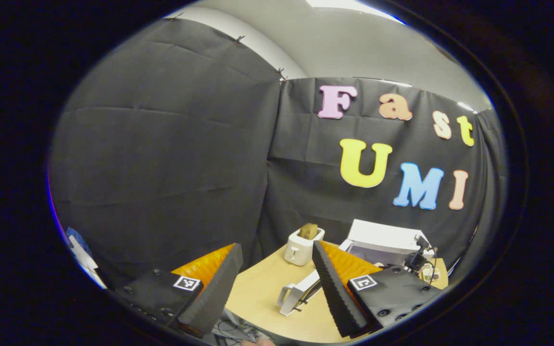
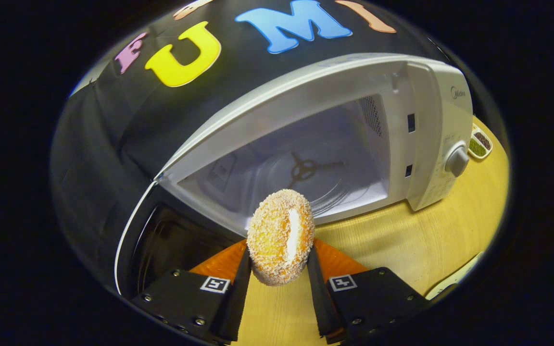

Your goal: Open the microwave oven with the left hand, put the food in, and close the microwave oven.

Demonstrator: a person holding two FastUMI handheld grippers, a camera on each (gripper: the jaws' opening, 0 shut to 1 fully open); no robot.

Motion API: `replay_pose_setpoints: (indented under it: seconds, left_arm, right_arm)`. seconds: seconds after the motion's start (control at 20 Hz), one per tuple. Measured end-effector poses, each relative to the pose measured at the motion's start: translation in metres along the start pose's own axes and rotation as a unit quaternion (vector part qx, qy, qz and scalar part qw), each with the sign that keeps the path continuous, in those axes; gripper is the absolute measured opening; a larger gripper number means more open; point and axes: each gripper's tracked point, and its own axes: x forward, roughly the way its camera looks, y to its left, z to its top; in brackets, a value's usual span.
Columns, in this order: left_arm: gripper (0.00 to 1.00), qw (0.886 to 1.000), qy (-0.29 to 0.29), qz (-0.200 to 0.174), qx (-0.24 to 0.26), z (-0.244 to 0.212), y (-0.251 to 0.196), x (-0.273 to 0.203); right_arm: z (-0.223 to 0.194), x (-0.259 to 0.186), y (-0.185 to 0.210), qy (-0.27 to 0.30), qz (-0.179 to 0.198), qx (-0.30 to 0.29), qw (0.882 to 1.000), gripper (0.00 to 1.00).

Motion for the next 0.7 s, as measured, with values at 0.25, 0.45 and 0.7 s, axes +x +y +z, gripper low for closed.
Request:
replay_pose_setpoints:
  seconds: [0.25, 0.45, 0.7]
  left_arm:
    - [0.97, 0.997, 0.035, 0.028, 0.056, -0.019, -0.015, 0.0]
    - [0.96, 0.995, 0.053, 0.03, 0.081, -0.03, -0.03, 0.001]
    - [0.94, 0.992, 0.079, 0.04, 0.093, -0.046, -0.03, 0.002]
  right_arm:
    - [0.02, 0.041, -0.021, -0.041, -0.044, 0.042, 0.997, 0.6]
    - [0.041, 0.06, -0.03, -0.091, -0.08, 0.056, 0.991, 0.6]
    - [0.061, 0.085, -0.045, -0.165, -0.116, 0.059, 0.978, 0.64]
